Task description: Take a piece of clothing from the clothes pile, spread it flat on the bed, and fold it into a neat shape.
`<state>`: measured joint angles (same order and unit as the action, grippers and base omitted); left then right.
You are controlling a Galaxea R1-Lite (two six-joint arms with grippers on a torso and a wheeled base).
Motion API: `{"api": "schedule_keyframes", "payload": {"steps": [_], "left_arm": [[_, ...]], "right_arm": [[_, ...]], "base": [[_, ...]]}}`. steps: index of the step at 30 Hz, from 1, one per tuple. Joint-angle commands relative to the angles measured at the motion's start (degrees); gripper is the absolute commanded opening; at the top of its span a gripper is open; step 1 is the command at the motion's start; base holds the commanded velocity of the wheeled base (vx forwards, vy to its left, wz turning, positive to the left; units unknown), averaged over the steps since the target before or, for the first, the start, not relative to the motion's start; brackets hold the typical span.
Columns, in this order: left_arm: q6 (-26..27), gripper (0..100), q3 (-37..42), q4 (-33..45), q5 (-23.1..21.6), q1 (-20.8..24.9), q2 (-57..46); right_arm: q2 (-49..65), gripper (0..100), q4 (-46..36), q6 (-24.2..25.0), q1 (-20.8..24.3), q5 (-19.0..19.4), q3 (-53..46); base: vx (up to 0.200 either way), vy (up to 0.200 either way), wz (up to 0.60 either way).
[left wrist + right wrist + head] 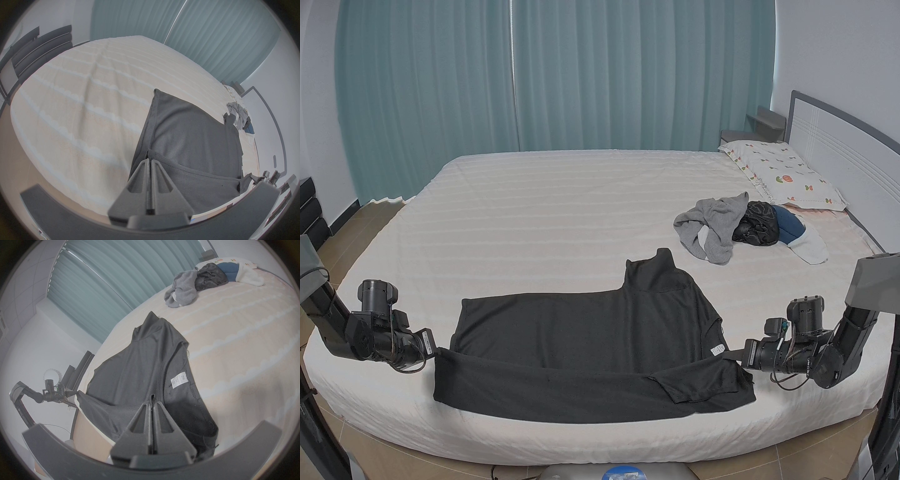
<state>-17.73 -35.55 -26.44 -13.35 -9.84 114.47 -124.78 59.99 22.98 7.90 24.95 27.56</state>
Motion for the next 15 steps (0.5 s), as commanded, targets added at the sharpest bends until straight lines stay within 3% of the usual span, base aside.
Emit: {"api": "schedule_keyframes", "payload": {"steps": [1,15], "left_arm": [[0.0,0,1.6,0.0,-0.1,-1.5,-2.5],[0.3,0,5.5,0.0,-1.0,-1.6,-5.9]], "right_arm": [[5.6,0,0.1,0.1,-0.1,0.1,-2.5],[12.5,0,0.0,0.0,0.0,0.3,-7.8]], "base": [[0.0,0.0,0.0],[0.0,0.0,0.0]]}}
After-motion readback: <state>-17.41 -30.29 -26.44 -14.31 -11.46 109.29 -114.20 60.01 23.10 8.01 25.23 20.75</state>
